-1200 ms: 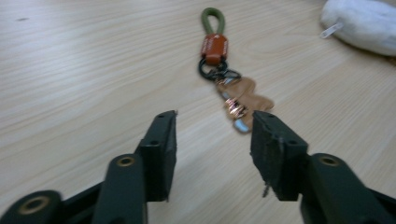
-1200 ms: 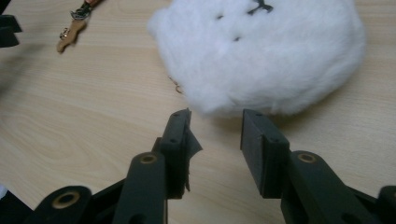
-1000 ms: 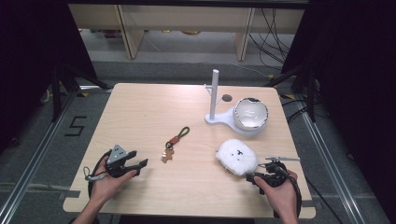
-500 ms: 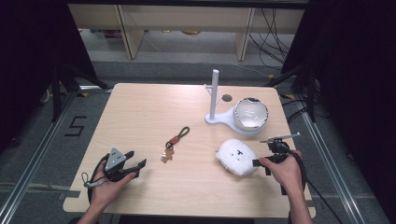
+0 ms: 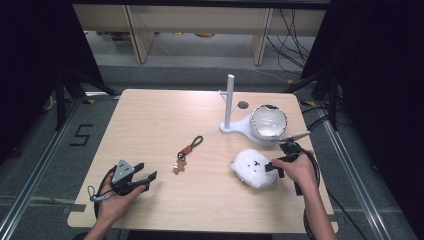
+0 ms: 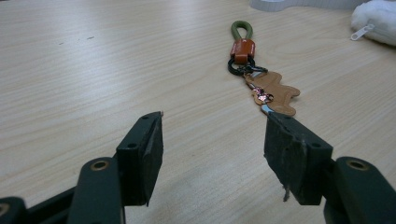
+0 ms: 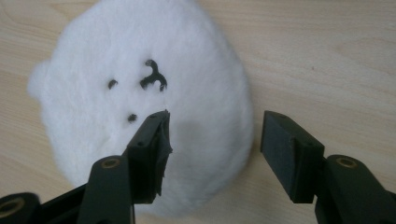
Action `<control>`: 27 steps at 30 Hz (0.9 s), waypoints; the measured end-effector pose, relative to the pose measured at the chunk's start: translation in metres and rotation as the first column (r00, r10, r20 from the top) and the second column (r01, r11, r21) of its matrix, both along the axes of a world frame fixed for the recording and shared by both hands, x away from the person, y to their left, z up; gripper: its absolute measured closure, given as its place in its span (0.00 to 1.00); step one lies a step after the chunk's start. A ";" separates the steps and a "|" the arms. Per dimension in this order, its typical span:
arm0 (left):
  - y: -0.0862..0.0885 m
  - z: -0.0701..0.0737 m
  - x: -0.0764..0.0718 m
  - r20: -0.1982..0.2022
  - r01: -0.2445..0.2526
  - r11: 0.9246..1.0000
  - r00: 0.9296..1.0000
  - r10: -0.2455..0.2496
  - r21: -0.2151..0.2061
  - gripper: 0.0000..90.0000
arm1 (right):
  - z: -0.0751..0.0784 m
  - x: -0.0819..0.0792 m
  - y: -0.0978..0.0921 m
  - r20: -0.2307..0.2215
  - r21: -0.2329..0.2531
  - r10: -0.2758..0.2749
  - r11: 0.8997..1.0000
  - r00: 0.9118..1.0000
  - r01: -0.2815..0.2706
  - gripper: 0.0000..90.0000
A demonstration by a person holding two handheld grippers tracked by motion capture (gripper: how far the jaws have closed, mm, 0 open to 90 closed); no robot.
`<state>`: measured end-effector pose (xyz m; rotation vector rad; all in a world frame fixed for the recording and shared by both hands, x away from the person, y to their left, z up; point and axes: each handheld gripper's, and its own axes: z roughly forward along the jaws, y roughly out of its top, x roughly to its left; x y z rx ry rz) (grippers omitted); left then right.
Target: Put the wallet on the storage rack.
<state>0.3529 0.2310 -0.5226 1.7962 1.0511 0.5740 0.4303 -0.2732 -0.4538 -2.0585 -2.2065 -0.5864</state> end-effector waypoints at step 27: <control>0.001 -0.001 0.002 -0.011 -0.002 1.000 1.000 0.002 -0.021 0.43 | -0.015 0.018 0.012 -0.011 -0.051 0.126 0.991 0.992 -0.126 0.78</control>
